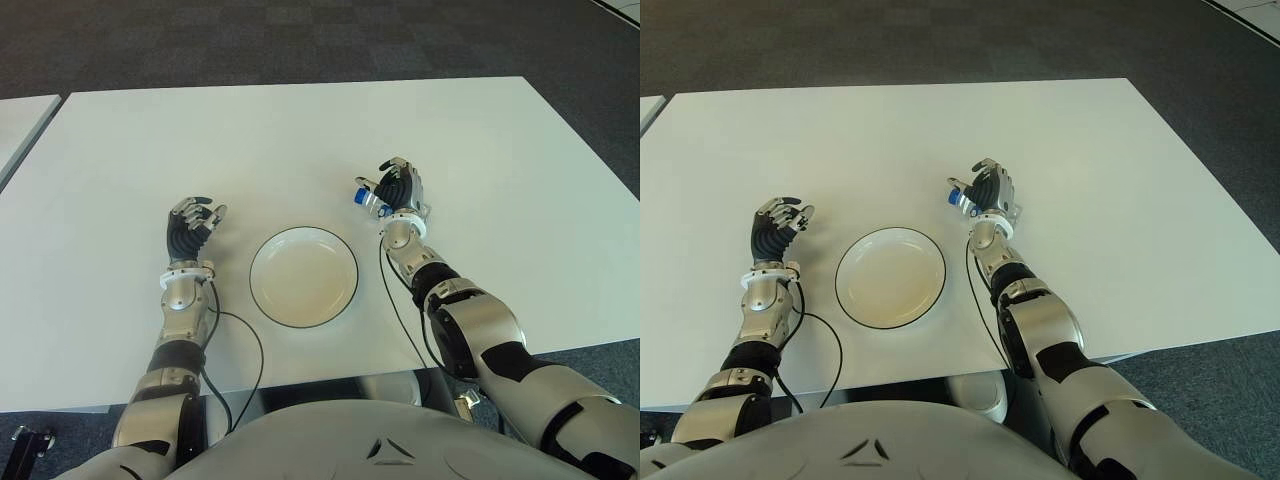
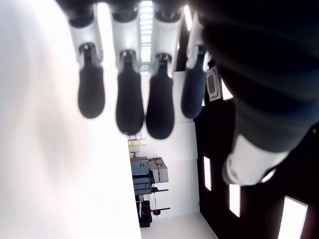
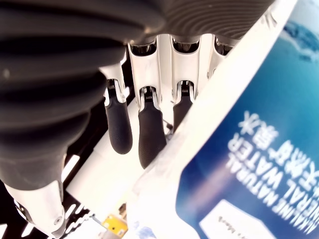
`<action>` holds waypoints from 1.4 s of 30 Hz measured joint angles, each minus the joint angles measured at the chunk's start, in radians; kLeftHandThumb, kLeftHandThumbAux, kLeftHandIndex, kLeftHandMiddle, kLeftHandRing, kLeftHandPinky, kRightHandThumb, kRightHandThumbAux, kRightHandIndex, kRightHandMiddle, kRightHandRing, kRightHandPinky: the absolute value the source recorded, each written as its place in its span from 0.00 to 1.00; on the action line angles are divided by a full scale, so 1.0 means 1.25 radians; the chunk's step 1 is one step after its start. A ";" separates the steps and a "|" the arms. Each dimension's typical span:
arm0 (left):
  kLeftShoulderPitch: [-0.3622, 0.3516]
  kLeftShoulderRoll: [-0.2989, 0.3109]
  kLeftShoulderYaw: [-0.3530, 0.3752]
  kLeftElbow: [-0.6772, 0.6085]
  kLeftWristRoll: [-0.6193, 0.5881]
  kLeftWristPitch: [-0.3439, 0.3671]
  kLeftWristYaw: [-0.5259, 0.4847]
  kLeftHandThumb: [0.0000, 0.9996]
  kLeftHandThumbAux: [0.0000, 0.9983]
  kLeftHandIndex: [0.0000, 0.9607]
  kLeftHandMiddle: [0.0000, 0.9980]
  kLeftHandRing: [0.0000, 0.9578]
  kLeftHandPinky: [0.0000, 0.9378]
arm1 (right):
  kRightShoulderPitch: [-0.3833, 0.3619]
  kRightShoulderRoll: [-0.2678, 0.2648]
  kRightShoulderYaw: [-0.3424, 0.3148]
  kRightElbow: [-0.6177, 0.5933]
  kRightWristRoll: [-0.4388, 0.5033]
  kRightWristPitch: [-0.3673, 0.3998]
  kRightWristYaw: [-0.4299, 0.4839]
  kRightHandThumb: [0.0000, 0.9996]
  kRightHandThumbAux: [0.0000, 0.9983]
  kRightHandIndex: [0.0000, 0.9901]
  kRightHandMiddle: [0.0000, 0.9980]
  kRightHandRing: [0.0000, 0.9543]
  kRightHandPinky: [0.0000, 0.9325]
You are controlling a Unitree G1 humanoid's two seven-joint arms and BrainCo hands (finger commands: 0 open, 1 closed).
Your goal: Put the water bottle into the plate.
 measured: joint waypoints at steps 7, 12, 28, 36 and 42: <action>0.001 0.000 0.002 0.000 -0.001 0.000 0.000 0.71 0.71 0.45 0.63 0.62 0.61 | -0.006 0.007 0.000 0.001 0.010 -0.005 0.021 0.71 0.72 0.45 0.87 0.92 0.94; 0.003 0.000 0.002 -0.003 -0.003 0.002 0.000 0.71 0.71 0.45 0.61 0.61 0.59 | -0.013 0.012 0.000 0.003 0.016 -0.005 0.038 0.71 0.72 0.44 0.87 0.92 0.94; 0.006 0.000 0.002 -0.005 -0.001 0.012 0.001 0.71 0.71 0.45 0.60 0.60 0.60 | -0.024 -0.020 0.099 0.004 -0.048 -0.031 0.125 0.59 0.66 0.36 0.47 0.51 0.53; 0.008 0.000 0.004 -0.006 -0.003 0.017 0.001 0.71 0.71 0.45 0.62 0.62 0.62 | -0.023 -0.070 0.164 -0.003 -0.102 -0.043 0.171 0.43 0.43 0.06 0.08 0.08 0.09; 0.008 0.000 0.003 -0.007 -0.005 0.017 0.001 0.71 0.71 0.45 0.62 0.62 0.61 | -0.017 -0.115 0.221 -0.038 -0.158 -0.010 0.188 0.48 0.27 0.01 0.01 0.01 0.01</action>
